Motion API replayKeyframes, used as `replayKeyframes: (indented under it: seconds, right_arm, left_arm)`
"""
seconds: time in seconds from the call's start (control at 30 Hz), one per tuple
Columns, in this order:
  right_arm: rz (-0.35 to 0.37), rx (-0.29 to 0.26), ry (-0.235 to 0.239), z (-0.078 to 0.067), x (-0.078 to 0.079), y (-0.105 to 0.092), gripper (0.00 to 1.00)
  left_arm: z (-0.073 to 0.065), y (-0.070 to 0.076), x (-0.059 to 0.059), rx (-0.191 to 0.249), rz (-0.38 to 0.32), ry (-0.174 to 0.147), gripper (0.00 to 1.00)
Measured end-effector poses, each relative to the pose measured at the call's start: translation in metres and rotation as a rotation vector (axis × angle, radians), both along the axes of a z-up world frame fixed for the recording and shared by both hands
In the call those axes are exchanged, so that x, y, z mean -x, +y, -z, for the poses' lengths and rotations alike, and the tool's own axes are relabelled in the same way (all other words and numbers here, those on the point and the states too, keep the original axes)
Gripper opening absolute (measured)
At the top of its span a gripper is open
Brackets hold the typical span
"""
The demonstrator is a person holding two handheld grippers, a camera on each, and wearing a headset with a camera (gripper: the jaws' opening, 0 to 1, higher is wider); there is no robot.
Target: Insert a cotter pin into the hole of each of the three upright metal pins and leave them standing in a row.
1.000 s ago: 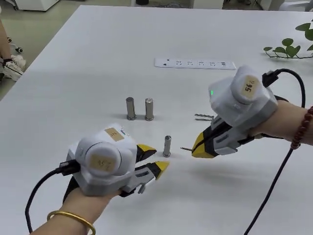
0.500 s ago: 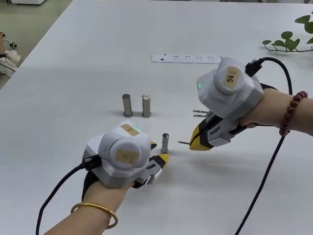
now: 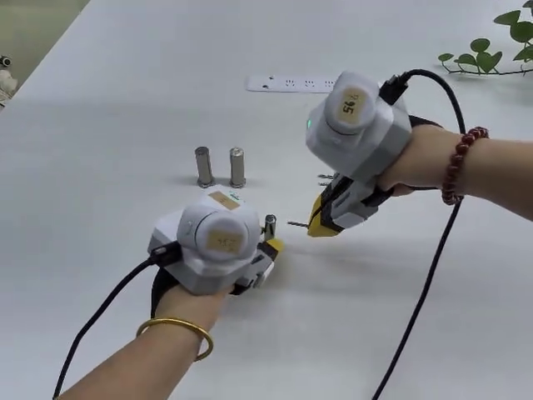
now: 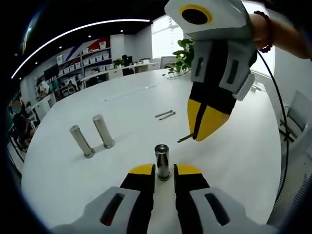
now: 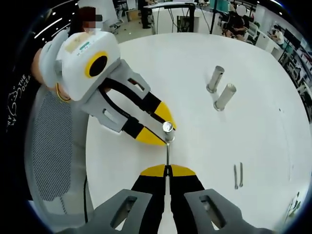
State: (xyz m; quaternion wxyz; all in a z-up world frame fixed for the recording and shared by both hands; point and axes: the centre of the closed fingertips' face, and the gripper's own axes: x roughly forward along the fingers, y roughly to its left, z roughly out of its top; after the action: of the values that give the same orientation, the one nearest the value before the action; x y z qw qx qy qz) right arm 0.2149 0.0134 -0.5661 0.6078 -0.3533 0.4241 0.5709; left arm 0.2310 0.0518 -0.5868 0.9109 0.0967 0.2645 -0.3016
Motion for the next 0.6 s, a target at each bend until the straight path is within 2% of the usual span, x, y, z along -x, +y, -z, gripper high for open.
replayKeyframes:
  seconds: [0.37, 0.6]
  right_arm:
    - [0.009, 0.006, 0.022, 0.0023, -0.0016, 0.0029, 0.00]
    - [0.009, 0.005, 0.029, 0.0029, -0.0013, 0.0068, 0.00]
  left_arm:
    - [0.0038, -0.0011, -0.0025, 0.021, -0.024, 0.015, 0.08]
    - [0.0060, -0.0003, -0.0032, 0.016, -0.027, 0.017, 0.06]
